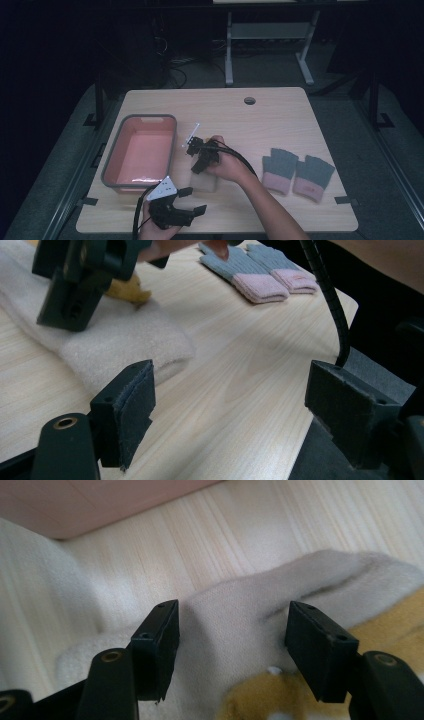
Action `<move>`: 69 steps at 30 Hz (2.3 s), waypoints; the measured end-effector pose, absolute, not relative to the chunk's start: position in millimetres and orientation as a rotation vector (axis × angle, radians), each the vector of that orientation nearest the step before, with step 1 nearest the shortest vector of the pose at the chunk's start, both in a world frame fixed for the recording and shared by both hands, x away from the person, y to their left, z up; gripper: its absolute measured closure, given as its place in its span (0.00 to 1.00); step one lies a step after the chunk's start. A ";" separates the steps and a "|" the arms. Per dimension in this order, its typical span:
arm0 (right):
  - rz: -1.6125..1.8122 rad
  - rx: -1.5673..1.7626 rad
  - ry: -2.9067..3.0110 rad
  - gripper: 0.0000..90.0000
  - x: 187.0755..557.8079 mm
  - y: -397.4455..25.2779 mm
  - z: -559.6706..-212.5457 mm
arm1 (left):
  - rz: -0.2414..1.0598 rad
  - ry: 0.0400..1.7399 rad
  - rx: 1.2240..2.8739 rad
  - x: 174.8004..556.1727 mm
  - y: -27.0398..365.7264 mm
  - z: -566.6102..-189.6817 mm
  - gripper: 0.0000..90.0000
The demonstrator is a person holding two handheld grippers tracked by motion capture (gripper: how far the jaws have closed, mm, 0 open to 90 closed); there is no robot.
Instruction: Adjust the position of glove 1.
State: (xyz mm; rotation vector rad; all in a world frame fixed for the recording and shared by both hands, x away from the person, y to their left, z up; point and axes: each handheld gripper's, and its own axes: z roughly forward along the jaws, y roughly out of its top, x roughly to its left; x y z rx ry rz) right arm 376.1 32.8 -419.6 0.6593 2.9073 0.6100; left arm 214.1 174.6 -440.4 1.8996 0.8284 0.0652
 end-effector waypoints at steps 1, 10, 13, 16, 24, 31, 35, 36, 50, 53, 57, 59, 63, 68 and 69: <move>0.605 0.653 2.907 0.43 375.5 33.5 -421.1 | 0.066 0.828 1.901 214.3 174.8 -440.5 0.23; 0.546 0.603 2.900 0.46 373.5 25.4 -424.4 | 0.073 0.842 1.905 215.6 174.6 -441.8 0.23; 0.536 0.617 2.899 0.46 373.1 18.8 -423.7 | 0.071 0.846 1.903 216.1 173.4 -441.9 0.23; 0.534 0.635 2.898 0.46 371.6 10.4 -423.3 | 0.070 0.852 1.899 218.3 171.8 -441.9 0.23; 0.563 0.696 2.896 0.45 367.6 -11.9 -423.6 | 0.038 0.869 1.896 223.9 163.8 -442.0 0.24; 0.584 0.751 2.880 0.44 362.4 -18.9 -419.4 | 0.012 0.895 1.899 237.2 153.6 -433.3 0.25; 0.693 0.823 2.854 0.44 361.7 -30.4 -410.4 | -0.012 0.935 1.885 248.6 147.9 -430.2 0.26; 0.724 0.843 2.848 0.44 361.9 -34.2 -408.3 | -0.014 0.943 1.888 251.5 146.7 -429.6 0.26; 0.914 1.283 2.699 0.42 362.9 -87.8 -400.6 | -0.099 1.054 1.932 284.9 127.2 -433.0 0.26; 0.978 1.360 2.677 0.42 361.5 -97.4 -403.2 | -0.087 1.076 1.955 289.0 124.5 -437.1 0.26; 1.021 1.429 2.672 0.42 359.3 -105.4 -411.3 | -0.118 1.130 1.951 294.8 125.1 -442.6 0.26; 1.041 1.450 2.671 0.41 357.9 -107.8 -416.1 | -0.142 1.140 1.955 295.8 123.4 -444.2 0.27; 1.082 1.505 2.664 0.41 353.2 -110.3 -422.1 | -0.163 1.173 1.954 298.8 122.8 -447.1 0.29; 1.090 1.542 2.656 0.40 351.1 -112.3 -429.2 | -0.189 1.213 1.938 302.3 122.0 -450.0 0.30; 1.099 1.557 2.658 0.40 350.7 -113.2 -430.0 | -0.194 1.216 1.946 302.8 121.7 -450.8 0.30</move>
